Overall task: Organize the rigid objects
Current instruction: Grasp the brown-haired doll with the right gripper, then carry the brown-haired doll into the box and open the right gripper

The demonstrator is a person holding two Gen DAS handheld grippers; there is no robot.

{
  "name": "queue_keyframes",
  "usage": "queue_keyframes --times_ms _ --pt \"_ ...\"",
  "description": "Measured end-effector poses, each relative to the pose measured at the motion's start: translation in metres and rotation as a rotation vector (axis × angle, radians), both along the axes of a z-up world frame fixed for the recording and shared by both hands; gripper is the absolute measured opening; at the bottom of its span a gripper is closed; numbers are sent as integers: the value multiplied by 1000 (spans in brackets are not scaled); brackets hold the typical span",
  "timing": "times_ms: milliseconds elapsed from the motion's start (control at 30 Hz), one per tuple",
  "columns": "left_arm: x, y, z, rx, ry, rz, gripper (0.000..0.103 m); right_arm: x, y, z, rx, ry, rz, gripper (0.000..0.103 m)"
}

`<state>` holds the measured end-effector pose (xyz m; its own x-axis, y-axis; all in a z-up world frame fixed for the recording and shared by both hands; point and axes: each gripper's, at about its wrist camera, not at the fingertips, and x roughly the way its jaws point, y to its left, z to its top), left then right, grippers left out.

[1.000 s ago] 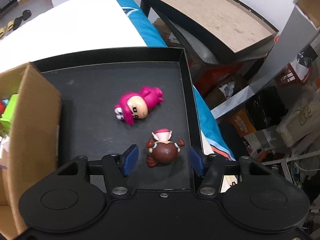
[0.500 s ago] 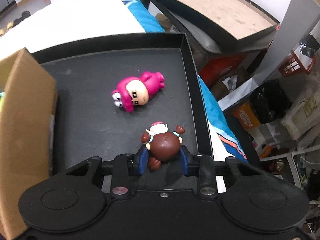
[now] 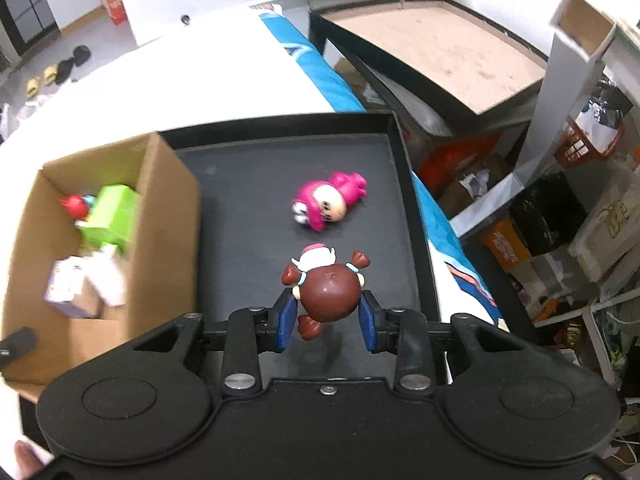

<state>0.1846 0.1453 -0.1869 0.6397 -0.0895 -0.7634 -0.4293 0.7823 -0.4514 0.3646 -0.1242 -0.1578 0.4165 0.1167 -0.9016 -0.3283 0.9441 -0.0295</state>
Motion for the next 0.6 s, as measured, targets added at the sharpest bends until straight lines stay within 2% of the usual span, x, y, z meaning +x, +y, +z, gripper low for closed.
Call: queue_keyframes --times_ms 167,600 --pt "-3 2 2 -5 -8 0 20 -15 16 23 47 -20 42 33" --pt "-4 2 3 -14 -10 0 19 -41 63 68 64 -66 156 33"
